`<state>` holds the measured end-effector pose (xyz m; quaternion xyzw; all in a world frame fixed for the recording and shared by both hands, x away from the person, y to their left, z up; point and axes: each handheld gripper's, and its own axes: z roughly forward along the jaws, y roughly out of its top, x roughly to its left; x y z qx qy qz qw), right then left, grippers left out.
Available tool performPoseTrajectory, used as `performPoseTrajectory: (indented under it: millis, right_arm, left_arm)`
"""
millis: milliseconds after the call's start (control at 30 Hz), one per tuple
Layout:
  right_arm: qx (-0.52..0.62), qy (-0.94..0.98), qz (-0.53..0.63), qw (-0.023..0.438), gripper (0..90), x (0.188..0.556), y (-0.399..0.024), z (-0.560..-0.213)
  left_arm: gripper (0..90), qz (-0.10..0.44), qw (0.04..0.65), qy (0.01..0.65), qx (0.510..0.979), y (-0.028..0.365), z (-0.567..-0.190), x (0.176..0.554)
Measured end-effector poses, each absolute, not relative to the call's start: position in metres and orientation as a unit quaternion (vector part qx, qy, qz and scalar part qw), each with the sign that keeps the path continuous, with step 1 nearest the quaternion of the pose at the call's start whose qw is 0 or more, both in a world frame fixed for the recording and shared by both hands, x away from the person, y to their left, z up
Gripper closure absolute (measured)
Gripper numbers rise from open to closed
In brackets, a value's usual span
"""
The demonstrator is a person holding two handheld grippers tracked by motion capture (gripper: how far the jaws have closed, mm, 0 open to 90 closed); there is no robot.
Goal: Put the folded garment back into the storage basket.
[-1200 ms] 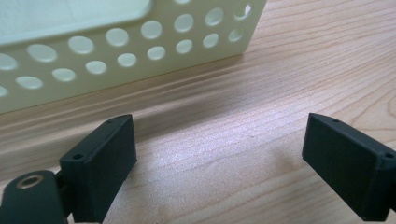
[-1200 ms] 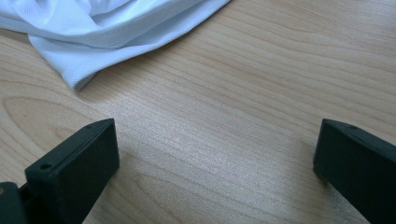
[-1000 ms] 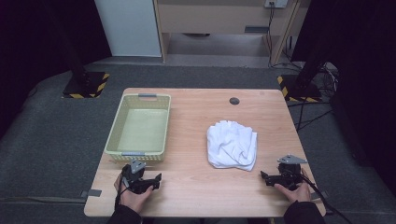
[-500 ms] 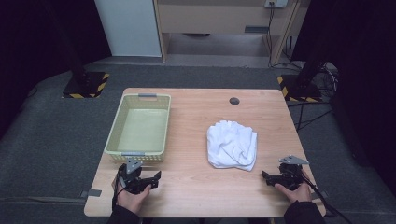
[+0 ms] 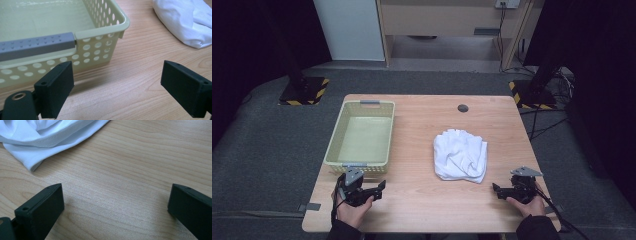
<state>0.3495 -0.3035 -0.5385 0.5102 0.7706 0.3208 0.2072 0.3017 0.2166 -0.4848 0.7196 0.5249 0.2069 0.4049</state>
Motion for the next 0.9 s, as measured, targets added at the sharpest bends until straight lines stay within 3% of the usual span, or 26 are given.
performPoseTrajectory:
  millis: [900]
  right_arm:
    - [0.510,0.771,0.321,0.207,0.7,0.349,-0.303,-0.539]
  left_arm:
    - [10.6,0.214,0.441,0.499,0.715,0.201,-0.457,0.317]
